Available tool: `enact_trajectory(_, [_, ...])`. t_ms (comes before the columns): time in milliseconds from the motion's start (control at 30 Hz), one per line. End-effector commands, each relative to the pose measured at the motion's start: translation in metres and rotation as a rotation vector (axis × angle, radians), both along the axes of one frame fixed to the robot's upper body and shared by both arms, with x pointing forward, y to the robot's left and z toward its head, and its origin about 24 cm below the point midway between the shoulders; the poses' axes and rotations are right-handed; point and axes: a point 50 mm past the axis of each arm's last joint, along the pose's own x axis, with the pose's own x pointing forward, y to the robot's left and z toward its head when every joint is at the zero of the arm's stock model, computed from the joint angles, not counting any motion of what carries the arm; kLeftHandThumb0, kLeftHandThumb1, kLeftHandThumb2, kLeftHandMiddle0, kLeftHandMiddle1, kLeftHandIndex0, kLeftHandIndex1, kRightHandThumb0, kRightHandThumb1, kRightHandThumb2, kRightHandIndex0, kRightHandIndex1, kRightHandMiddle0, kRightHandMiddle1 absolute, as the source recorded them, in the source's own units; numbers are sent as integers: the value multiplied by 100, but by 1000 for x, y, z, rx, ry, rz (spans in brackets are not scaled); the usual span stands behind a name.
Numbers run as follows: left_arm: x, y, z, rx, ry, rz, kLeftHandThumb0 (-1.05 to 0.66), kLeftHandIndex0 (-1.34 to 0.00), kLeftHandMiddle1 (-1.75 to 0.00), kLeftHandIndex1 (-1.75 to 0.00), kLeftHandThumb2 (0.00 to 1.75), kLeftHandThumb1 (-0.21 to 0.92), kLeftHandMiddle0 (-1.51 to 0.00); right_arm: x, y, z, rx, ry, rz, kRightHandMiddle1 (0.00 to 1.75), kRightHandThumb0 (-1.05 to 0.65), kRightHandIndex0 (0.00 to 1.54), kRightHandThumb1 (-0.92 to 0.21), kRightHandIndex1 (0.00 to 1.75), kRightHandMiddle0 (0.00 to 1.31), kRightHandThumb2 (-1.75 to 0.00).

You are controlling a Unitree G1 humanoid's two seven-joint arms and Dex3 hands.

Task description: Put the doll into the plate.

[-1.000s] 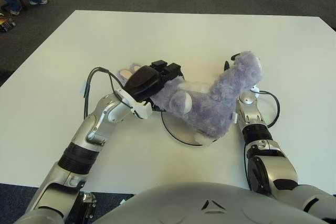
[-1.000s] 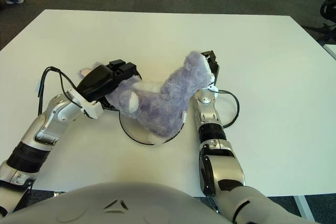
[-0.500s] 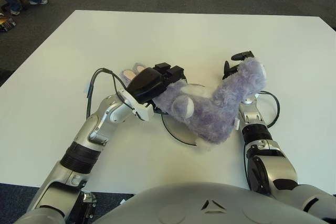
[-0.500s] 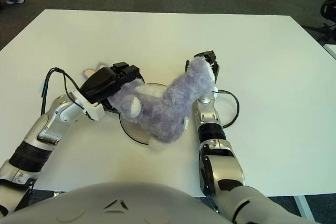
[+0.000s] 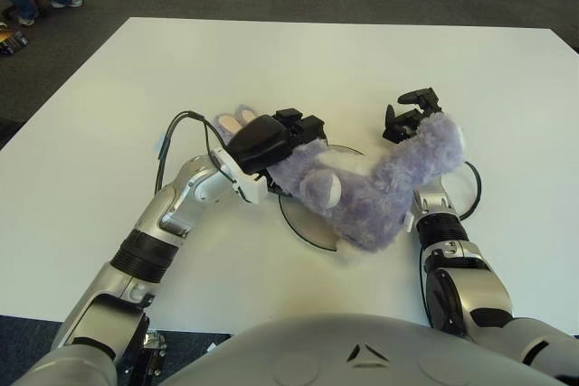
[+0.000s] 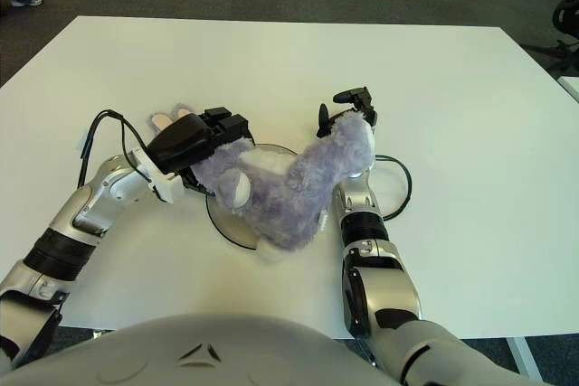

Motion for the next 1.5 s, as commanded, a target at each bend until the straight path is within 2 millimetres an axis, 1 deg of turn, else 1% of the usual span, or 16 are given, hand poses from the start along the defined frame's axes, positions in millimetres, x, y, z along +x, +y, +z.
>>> enact_trajectory(0, [3, -1, -3, 28, -5, -13, 0, -54, -168, -175, 127, 34, -45, -2, 2, -5, 13, 27, -1, 168, -1, 74, -33, 153, 39, -122])
enact_trajectory(100, [5, -1, -3, 28, -13, -15, 0, -54, -166, -175, 126, 35, -45, -2, 2, -5, 16, 28, -1, 168, -1, 74, -33, 153, 39, -122])
enact_trajectory(267, [8, -2, -4, 20, -22, -16, 0, -53, -156, -175, 121, 36, -50, -2, 1, -5, 15, 27, -1, 168, -1, 74, -33, 153, 39, -122])
enact_trajectory(433, [11, -4, -5, -2, -39, -5, 0, -50, -147, -175, 114, 39, -56, -3, 1, -5, 11, 27, 1, 167, -1, 73, -34, 154, 39, -122])
enact_trajectory(833, [16, -6, -8, 0, -50, 1, 0, -51, -155, -175, 113, 43, -44, -3, 1, -4, 10, 23, 0, 167, -1, 73, -34, 154, 39, -121])
enact_trajectory(900, [16, -6, -8, 1, -49, -1, 0, -50, -155, -175, 109, 46, -41, -3, 1, -4, 11, 24, 1, 167, -1, 73, -34, 154, 39, -121])
enact_trajectory(933, [16, -6, -8, 2, -49, -1, 0, -47, -157, -175, 104, 51, -36, -3, 1, -4, 11, 24, 1, 167, -1, 73, -34, 154, 39, -121])
enact_trajectory(967, [16, -6, -9, 3, -47, -2, 0, -46, -157, -175, 101, 53, -34, -3, 1, -4, 12, 24, 1, 167, -1, 73, -34, 154, 39, -121])
enact_trajectory(1133, [18, -6, -9, 6, -40, -1, 0, -35, -168, -173, 84, 69, -17, -3, 1, -4, 12, 26, 2, 167, -1, 73, -34, 154, 39, -121])
enact_trajectory(1267, [18, -5, -9, 1, -40, 0, 0, -30, -172, -165, 68, 80, -13, -3, 1, -4, 13, 27, 2, 166, -1, 73, -34, 154, 39, -121])
enact_trajectory(1300, [18, -5, -9, -1, -40, 0, 0, -30, -172, -165, 68, 80, -13, -3, 1, -4, 13, 27, 2, 166, -1, 73, -34, 154, 39, -121])
enact_trajectory(1333, [18, -5, -9, -3, -41, 1, -17, -33, -166, -162, 54, 85, -6, -3, 1, -4, 14, 26, 2, 166, -1, 73, -34, 154, 39, -121])
enact_trajectory(1367, [18, -4, -9, -5, -42, 1, -19, -28, -163, -158, 59, 77, -5, -3, 1, -4, 15, 26, 2, 166, -1, 73, -34, 154, 39, -121])
enact_trajectory(1400, [18, -4, -9, -5, -43, 1, -20, -21, -160, -153, 75, 60, -3, -3, 1, -4, 15, 26, 2, 166, -1, 73, -34, 154, 39, -121])
enact_trajectory(1433, [18, -4, -9, -6, -43, 1, -21, -16, -158, -150, 87, 49, -2, -3, 1, -4, 16, 25, 3, 166, -1, 73, -34, 154, 39, -121])
enact_trajectory(1467, [18, -4, -9, -5, -43, 1, -22, -13, -156, -147, 94, 41, -1, -3, 1, -4, 17, 25, 3, 166, -1, 73, -34, 154, 39, -121])
